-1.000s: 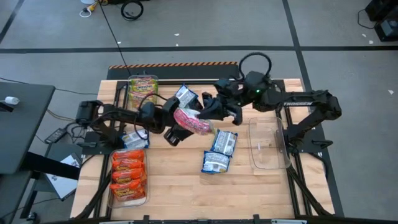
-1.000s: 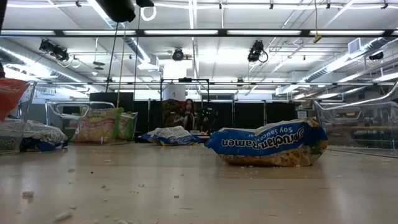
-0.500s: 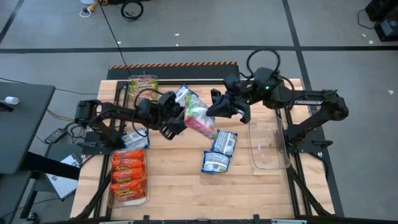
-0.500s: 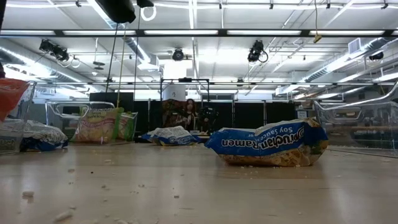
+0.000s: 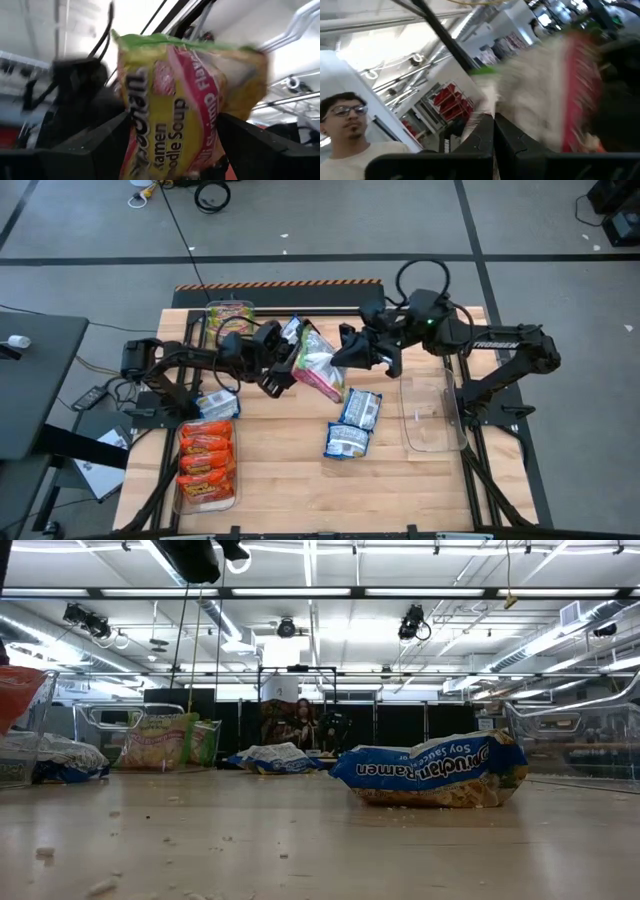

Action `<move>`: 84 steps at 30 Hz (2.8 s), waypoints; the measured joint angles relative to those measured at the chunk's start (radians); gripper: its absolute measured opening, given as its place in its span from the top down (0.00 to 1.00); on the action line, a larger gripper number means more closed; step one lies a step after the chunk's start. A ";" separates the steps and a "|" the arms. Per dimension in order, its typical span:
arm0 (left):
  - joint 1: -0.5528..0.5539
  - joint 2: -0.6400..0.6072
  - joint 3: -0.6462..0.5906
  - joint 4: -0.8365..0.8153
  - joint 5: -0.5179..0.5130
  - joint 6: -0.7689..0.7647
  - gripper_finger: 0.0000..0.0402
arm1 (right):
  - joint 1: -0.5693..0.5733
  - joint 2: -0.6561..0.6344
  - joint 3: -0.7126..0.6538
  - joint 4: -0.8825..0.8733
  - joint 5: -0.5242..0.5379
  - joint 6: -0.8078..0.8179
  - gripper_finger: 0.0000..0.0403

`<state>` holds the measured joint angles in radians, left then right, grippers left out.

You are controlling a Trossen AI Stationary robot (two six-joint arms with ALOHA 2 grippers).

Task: Sort Maruchan noodles
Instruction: Put the green noodle pack into the top left transparent bin

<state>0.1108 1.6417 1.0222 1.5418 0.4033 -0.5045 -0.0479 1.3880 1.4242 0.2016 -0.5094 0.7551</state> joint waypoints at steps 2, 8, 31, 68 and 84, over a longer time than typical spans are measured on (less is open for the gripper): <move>0.000 -0.001 0.000 0.025 0.013 0.000 0.26 | -0.003 0.000 0.000 -0.027 0.019 0.010 0.99; 0.001 -0.002 0.000 0.029 0.013 -0.004 0.26 | -0.017 0.000 0.000 -0.046 0.057 0.038 0.96; 0.050 -0.074 0.000 -0.134 0.026 0.065 0.71 | -0.031 -0.057 0.000 0.004 0.172 0.032 0.72; 0.156 -0.608 -0.293 -2.545 -1.225 0.673 0.72 | 0.114 -0.264 -0.001 -0.444 0.595 -0.288 0.71; 0.239 -0.608 -0.408 -2.353 -1.101 0.710 0.56 | 0.198 -0.264 -0.001 -0.444 0.679 -0.256 0.71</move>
<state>0.3501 1.0340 0.6141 -0.8111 -0.6972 0.2050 0.1498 1.1236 1.4235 -0.2424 0.1695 0.4989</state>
